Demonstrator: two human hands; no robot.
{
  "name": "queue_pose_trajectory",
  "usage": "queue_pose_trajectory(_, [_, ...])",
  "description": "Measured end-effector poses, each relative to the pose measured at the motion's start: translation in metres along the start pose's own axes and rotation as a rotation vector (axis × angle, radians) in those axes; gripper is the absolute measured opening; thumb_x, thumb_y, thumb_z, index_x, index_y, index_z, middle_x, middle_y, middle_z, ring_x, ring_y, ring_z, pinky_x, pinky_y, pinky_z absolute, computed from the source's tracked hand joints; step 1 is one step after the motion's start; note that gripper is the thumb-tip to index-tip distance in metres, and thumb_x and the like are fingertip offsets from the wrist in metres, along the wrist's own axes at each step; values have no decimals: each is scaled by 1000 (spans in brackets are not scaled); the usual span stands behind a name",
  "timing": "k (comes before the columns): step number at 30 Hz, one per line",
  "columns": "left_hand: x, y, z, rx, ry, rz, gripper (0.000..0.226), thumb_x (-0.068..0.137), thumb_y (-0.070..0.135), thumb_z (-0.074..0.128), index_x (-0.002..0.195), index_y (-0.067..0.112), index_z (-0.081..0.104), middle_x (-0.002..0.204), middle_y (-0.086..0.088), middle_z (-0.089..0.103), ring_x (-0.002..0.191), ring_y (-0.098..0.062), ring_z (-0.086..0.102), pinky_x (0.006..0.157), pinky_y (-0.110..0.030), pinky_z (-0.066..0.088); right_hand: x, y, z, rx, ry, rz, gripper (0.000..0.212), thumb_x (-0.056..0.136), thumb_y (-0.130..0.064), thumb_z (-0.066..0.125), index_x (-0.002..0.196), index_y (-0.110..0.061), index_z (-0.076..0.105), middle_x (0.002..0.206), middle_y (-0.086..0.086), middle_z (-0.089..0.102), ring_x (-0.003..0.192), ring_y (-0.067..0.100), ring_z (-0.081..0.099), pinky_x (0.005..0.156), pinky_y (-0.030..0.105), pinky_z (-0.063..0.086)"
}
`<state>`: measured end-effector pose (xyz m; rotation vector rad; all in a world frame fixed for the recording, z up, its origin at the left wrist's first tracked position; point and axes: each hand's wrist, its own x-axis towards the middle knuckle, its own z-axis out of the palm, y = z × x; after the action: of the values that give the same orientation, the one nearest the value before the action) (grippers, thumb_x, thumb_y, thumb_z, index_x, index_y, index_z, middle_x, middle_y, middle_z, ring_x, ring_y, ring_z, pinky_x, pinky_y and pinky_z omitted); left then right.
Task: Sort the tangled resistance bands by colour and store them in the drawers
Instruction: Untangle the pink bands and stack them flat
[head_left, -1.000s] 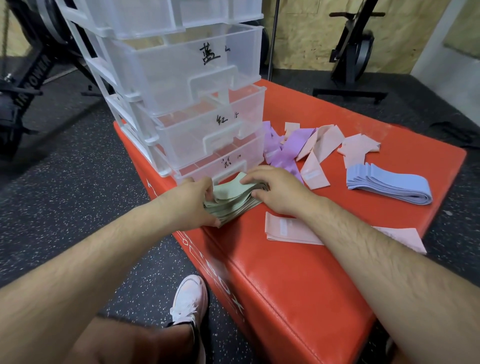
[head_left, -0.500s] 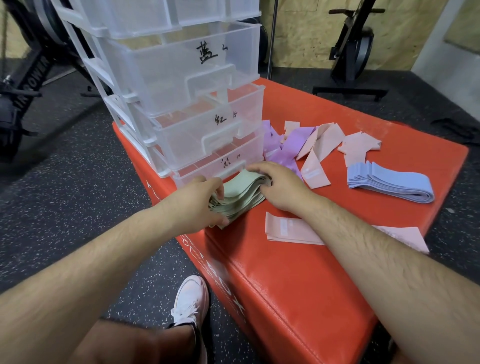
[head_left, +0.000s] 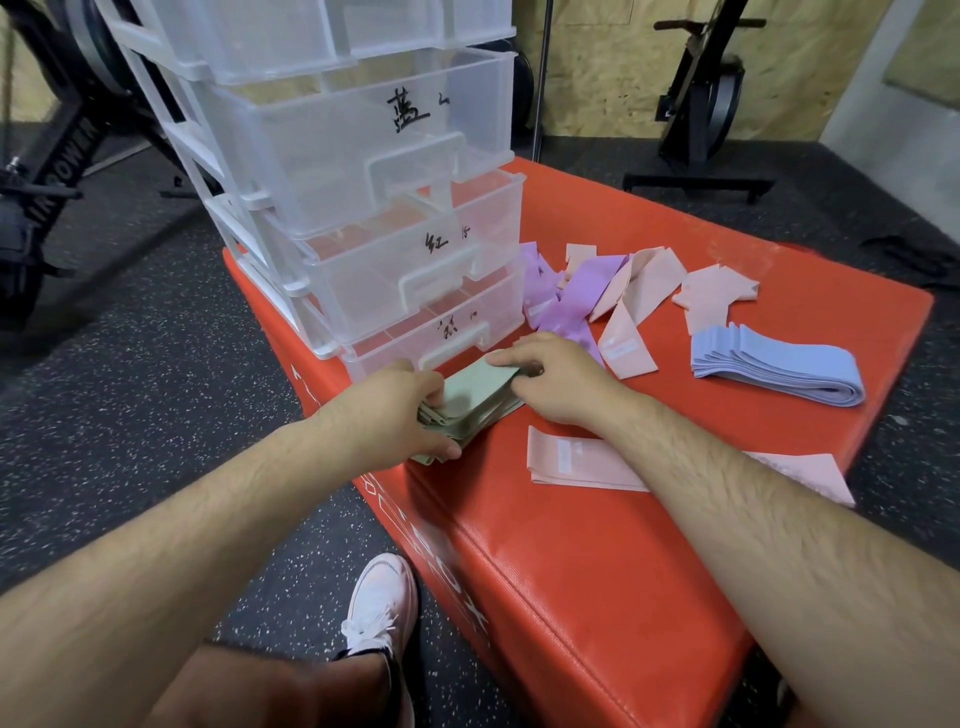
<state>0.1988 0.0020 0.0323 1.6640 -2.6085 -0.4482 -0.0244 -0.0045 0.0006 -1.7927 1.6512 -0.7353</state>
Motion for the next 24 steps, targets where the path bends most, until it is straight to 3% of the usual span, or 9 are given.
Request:
queue_pose_trajectory(2, [0,1,1,9,-3,-3,55,65,55,84,99,23,55,100,2,45,85,-18,52,72,-30,43,2,-4,-2,53,-30,85,34,94,-24,53,120,-34,73,104,-23,64,95,-6,55,71,2,34])
queue_pose_trajectory(5, [0,3,4,49,3,4,58,63,59,83,99,24,54,101,2,44,86,-20,54,77,-32,47,8,-9,-2,81,-1,146,22,93,-34,56,107,-34,72,100,-15,66,85,1,57,66,14,40])
queue_pose_trajectory(9, [2,4,9,82,7,6,57,62,62,81,96,28,50,99,3,41,84,-21,54,77,-34,50,13,-16,-3,181,44,237,23,87,-38,60,100,-24,73,106,-2,70,90,11,60,79,26,51])
queue_pose_trajectory(12, [3,10,9,132,11,10,52,68,60,78,96,26,51,98,2,42,84,-24,56,72,-32,47,10,-8,4,106,40,148,18,85,-23,68,101,-30,70,111,-3,63,94,12,60,72,19,46])
queue_pose_trajectory(15, [4,13,7,234,84,37,51,72,76,58,86,27,51,95,3,45,92,-21,51,74,-34,46,8,2,11,-113,120,-10,16,88,-28,69,103,-33,72,119,-6,53,115,14,46,98,25,37])
queue_pose_trajectory(17, [6,9,8,200,232,128,50,81,73,39,79,25,52,92,2,48,96,-21,49,81,-38,48,7,3,12,-274,149,-109,19,92,-32,66,110,-31,72,121,-8,52,117,17,40,97,26,30])
queue_pose_trajectory(19, [13,5,12,147,328,240,35,90,51,43,87,19,59,95,1,53,97,-24,52,85,-43,48,4,4,13,-338,124,-150,24,96,-33,60,118,-28,70,122,-6,54,117,20,41,93,26,31])
queue_pose_trajectory(21, [19,3,17,102,283,279,24,92,34,49,106,18,60,107,2,58,105,-23,54,91,-42,47,2,5,12,-361,106,-173,28,98,-35,57,122,-27,69,122,-5,55,117,22,42,97,31,37])
queue_pose_trajectory(24, [28,8,19,76,136,262,50,86,45,29,120,26,60,113,5,58,110,-23,57,95,-43,46,-2,4,8,-407,86,-186,33,98,-41,55,127,-28,65,123,-4,54,118,23,44,101,42,42])
